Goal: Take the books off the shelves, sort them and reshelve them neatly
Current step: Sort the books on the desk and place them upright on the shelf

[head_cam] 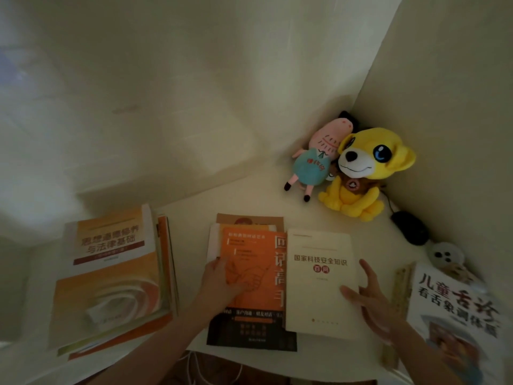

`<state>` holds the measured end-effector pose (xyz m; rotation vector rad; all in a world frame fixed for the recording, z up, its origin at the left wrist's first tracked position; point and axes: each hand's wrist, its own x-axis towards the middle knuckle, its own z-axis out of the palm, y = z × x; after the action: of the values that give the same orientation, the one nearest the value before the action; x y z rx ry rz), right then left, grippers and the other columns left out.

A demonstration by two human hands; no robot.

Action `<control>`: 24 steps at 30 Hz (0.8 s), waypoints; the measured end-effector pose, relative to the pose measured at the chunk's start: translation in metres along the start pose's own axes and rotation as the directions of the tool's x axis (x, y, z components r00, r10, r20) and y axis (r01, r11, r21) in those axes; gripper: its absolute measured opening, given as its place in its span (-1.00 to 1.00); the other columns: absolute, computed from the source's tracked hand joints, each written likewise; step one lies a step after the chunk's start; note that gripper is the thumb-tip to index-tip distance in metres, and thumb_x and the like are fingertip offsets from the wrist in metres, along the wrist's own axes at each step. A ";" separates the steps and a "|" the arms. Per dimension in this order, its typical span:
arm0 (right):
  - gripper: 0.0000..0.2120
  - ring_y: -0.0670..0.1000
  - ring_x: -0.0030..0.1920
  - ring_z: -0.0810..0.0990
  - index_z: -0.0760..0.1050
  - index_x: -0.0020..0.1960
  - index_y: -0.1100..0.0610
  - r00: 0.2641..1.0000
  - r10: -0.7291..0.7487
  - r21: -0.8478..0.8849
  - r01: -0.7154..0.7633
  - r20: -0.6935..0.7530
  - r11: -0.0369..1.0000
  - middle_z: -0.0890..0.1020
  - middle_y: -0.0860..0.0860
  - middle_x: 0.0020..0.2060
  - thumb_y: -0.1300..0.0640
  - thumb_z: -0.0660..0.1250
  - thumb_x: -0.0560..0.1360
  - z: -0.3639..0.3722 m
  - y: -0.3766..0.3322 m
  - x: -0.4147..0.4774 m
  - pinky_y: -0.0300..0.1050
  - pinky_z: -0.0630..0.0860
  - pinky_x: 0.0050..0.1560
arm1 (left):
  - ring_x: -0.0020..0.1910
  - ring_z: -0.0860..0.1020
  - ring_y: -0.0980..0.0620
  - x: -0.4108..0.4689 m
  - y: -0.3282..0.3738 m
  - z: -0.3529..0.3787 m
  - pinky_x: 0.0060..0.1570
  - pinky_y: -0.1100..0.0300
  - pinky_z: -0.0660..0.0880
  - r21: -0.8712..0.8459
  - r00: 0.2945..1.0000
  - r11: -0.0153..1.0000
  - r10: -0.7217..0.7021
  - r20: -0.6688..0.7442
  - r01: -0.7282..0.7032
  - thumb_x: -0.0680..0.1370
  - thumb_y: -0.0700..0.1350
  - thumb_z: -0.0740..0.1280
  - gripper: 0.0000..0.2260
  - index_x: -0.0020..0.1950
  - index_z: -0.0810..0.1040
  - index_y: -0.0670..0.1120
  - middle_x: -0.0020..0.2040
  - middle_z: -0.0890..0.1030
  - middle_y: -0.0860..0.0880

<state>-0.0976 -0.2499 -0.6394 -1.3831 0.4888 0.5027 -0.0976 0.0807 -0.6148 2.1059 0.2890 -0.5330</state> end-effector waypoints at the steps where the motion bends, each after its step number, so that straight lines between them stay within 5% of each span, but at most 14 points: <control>1: 0.00 0.28 0.02 0.64 0.07 0.49 -0.17 1.000 0.023 0.003 -0.023 0.001 1.000 0.64 0.17 0.07 0.21 0.56 0.25 -0.005 0.000 0.002 0.19 0.63 -0.13 | 0.17 0.51 0.01 0.000 0.002 -0.003 0.16 -0.08 0.52 -0.054 1.000 0.999 -0.001 -0.011 0.000 0.27 0.19 0.51 -0.45 0.19 0.41 0.17 0.19 0.52 -0.02; 4: -0.09 0.27 -0.02 0.66 0.20 0.47 -0.04 0.998 0.055 -0.033 -0.055 0.007 0.998 0.68 0.16 0.01 0.20 0.56 0.23 -0.020 0.000 0.005 0.13 0.63 -0.21 | 0.03 0.56 0.10 0.000 0.000 -0.008 0.07 0.07 0.56 -0.121 0.999 0.993 -0.019 -0.034 0.015 0.44 -0.10 0.46 -0.60 0.21 0.40 0.06 0.07 0.56 0.05; 7: -0.06 0.26 -0.03 0.66 0.22 0.45 -0.05 0.996 0.075 -0.142 -0.082 -0.051 0.987 0.66 0.17 0.02 0.15 0.60 0.19 -0.032 0.003 0.008 0.09 0.63 -0.23 | 0.24 0.44 -0.06 -0.003 -0.003 -0.013 0.15 0.10 0.46 -0.028 0.980 0.991 -0.131 -0.150 0.128 0.52 -0.08 0.36 -0.47 0.44 0.25 -0.06 0.34 0.36 -0.11; 9: 0.16 0.26 -0.02 0.65 0.25 0.39 -0.09 0.993 0.088 -0.191 -0.101 -0.079 0.976 0.64 0.17 0.05 -0.03 0.71 -0.12 -0.037 0.011 0.011 0.11 0.63 -0.21 | 0.06 0.54 -0.01 -0.007 -0.005 -0.012 -0.03 0.16 0.54 -0.134 0.983 0.982 -0.146 -0.112 0.131 0.56 -0.10 0.30 -0.69 0.29 0.38 -0.08 0.17 0.51 -0.08; 10: 0.14 0.27 0.00 0.64 0.26 0.38 -0.10 0.993 0.094 -0.181 -0.105 -0.068 0.978 0.62 0.19 0.08 -0.03 0.71 -0.12 -0.036 0.016 0.013 0.15 0.63 -0.17 | -0.06 0.56 0.03 -0.008 -0.007 -0.012 -0.15 0.22 0.52 -0.163 0.985 0.979 -0.140 -0.101 0.122 0.58 -0.12 0.27 -0.87 0.12 0.44 -0.03 0.00 0.56 -0.01; 13: -0.20 0.30 0.16 0.54 0.22 0.45 -0.02 0.984 0.057 -0.262 -0.100 -0.167 0.960 0.53 0.22 0.22 0.17 0.54 0.32 -0.023 0.029 0.020 0.30 0.51 0.11 | -0.17 0.48 0.11 -0.006 -0.013 -0.012 -0.27 0.35 0.39 -0.188 0.987 0.977 -0.121 -0.104 0.100 0.59 -0.15 0.26 -0.85 -0.09 0.33 0.06 -0.18 0.45 0.15; 15: -0.22 0.27 0.33 0.37 0.23 0.45 -0.07 0.965 -0.063 -0.574 -0.099 -0.255 0.813 0.38 0.18 0.35 0.00 0.53 0.33 -0.021 0.037 0.030 0.29 0.33 0.32 | -0.14 0.47 0.13 -0.004 -0.018 -0.015 -0.25 0.35 0.41 -0.174 0.982 0.975 -0.155 -0.107 0.135 0.55 -0.16 0.32 -0.85 0.02 0.35 -0.04 -0.10 0.49 0.10; 17: -0.22 0.25 0.39 0.20 0.20 0.49 -0.01 0.914 -0.217 -0.769 -0.141 -0.344 0.623 0.15 0.17 0.43 0.06 0.50 0.39 -0.010 0.030 0.029 0.21 0.18 0.42 | -0.12 0.54 0.11 0.001 -0.025 -0.017 -0.19 0.26 0.51 -0.132 0.983 0.981 -0.154 -0.103 0.140 0.50 -0.12 0.39 -0.80 0.06 0.44 -0.13 -0.04 0.57 0.03; 20: -0.34 0.21 0.31 0.31 0.22 0.49 0.04 0.877 -0.400 -0.750 0.072 -0.266 0.658 0.28 0.18 0.35 0.16 0.42 0.47 0.031 0.016 0.010 0.11 0.29 0.30 | -0.10 0.62 0.03 0.006 -0.036 -0.018 -0.17 0.20 0.56 -0.141 0.980 0.979 -0.162 -0.112 0.145 0.43 -0.08 0.47 -0.70 0.05 0.51 -0.19 -0.08 0.64 -0.02; 24: -0.41 -0.11 -0.01 0.54 0.19 0.44 -0.06 0.981 -0.192 -0.546 0.147 -0.024 0.825 0.53 -0.04 0.09 0.09 0.38 0.50 0.092 0.014 -0.003 -0.34 0.45 -0.17 | -0.05 0.59 -0.02 0.003 -0.025 -0.020 -0.17 0.20 0.51 -0.321 0.965 0.924 -0.246 -0.091 0.205 0.45 -0.21 0.44 -0.81 0.03 0.52 -0.14 -0.06 0.61 -0.06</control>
<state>-0.1056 -0.1576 -0.6369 -1.9831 0.2854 0.4589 -0.0998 0.1112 -0.6247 1.8124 0.6554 -0.4507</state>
